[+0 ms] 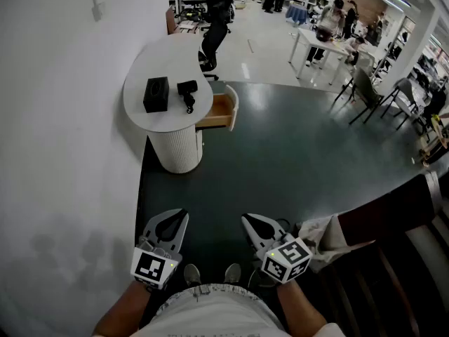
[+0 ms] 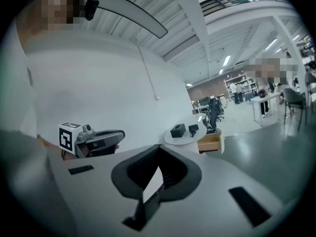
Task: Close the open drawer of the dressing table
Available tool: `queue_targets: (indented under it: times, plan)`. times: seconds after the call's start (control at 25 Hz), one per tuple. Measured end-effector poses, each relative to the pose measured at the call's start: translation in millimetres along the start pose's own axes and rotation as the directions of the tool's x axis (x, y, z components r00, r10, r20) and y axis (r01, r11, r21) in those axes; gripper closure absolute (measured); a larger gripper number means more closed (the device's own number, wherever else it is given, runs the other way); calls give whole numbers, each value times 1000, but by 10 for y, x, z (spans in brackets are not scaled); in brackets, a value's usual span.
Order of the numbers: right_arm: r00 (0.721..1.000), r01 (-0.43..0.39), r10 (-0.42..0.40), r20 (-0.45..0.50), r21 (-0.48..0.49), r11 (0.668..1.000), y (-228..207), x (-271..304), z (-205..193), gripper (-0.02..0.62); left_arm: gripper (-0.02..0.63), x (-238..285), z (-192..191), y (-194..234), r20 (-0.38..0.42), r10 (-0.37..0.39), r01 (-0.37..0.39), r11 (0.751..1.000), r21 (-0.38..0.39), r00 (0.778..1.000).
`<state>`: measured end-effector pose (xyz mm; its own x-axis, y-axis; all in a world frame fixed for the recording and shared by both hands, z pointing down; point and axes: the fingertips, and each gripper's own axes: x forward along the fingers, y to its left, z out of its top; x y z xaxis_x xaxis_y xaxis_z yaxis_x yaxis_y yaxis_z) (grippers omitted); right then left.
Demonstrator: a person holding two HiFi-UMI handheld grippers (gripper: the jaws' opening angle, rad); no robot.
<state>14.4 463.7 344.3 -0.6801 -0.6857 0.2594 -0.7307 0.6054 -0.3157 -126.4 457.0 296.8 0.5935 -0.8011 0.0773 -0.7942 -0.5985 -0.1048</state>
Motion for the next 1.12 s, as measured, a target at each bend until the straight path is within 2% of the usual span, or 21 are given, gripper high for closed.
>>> queue_targets:
  times: [1.12]
  plan:
    - [1000, 21, -21, 11, -9, 1000, -88, 89, -7, 586, 574, 96, -31, 4, -15, -11, 11, 1000, -1, 1000]
